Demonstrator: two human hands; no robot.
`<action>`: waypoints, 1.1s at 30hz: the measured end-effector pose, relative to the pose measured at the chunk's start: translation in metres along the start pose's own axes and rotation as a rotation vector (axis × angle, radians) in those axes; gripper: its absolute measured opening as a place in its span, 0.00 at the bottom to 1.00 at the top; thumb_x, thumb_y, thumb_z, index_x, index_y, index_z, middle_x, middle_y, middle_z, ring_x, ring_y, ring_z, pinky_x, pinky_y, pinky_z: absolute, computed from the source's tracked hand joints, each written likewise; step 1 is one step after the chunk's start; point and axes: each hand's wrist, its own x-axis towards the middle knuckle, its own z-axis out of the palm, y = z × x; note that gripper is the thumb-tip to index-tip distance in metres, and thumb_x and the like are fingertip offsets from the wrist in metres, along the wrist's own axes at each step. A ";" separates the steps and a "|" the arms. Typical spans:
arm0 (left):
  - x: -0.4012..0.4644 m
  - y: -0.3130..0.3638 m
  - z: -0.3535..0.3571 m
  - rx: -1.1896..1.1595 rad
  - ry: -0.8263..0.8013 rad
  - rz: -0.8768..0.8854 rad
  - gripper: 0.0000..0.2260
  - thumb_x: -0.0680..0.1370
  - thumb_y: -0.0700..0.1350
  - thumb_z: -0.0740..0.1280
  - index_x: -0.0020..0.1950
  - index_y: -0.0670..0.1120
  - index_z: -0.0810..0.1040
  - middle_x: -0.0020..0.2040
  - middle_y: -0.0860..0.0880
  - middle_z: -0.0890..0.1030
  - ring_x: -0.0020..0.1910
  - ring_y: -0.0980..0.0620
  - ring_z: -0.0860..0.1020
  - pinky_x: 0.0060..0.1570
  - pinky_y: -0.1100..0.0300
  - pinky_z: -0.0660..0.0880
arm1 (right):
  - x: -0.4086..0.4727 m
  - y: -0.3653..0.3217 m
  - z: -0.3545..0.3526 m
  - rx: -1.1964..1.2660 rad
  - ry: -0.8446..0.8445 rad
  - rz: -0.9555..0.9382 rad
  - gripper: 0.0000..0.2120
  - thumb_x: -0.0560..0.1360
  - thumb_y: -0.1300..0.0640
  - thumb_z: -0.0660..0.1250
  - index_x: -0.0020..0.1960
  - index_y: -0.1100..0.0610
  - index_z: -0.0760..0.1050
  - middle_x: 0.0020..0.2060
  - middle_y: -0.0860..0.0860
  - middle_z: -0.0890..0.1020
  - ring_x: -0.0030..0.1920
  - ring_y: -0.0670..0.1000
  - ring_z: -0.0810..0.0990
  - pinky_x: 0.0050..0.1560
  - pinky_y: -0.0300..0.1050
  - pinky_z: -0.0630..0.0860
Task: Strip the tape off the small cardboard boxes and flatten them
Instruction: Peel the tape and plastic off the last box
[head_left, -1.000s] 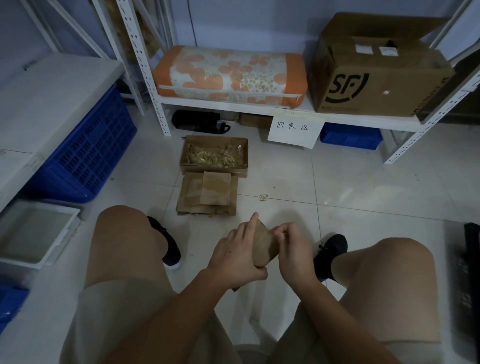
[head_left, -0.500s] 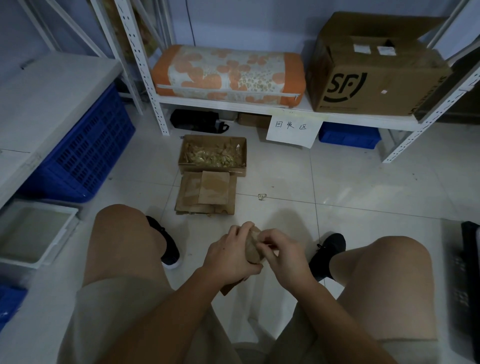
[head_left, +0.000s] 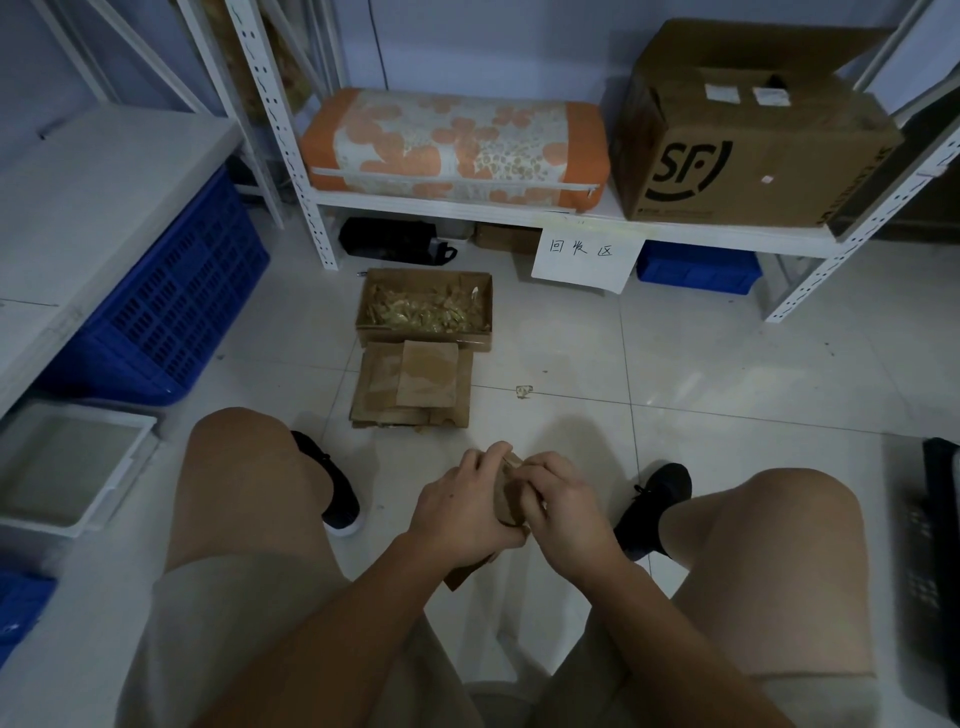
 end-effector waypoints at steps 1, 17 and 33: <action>0.000 0.000 0.000 0.003 -0.004 0.000 0.44 0.66 0.62 0.72 0.76 0.61 0.52 0.66 0.52 0.70 0.62 0.48 0.76 0.57 0.48 0.75 | 0.000 -0.001 0.000 0.008 -0.016 0.009 0.21 0.80 0.47 0.54 0.58 0.56 0.82 0.53 0.46 0.77 0.51 0.46 0.75 0.49 0.46 0.78; 0.000 -0.002 0.002 -0.007 0.018 0.007 0.44 0.67 0.65 0.72 0.76 0.62 0.52 0.66 0.54 0.70 0.62 0.49 0.76 0.55 0.50 0.75 | 0.001 0.004 0.000 0.177 0.008 0.129 0.17 0.77 0.59 0.73 0.64 0.51 0.79 0.53 0.42 0.75 0.50 0.44 0.78 0.52 0.43 0.78; -0.001 0.003 0.001 0.075 -0.011 0.079 0.44 0.67 0.64 0.75 0.76 0.62 0.53 0.69 0.53 0.70 0.60 0.48 0.77 0.55 0.50 0.76 | 0.001 -0.003 0.004 0.202 0.022 0.369 0.08 0.84 0.56 0.56 0.48 0.46 0.68 0.43 0.49 0.77 0.42 0.48 0.77 0.38 0.44 0.73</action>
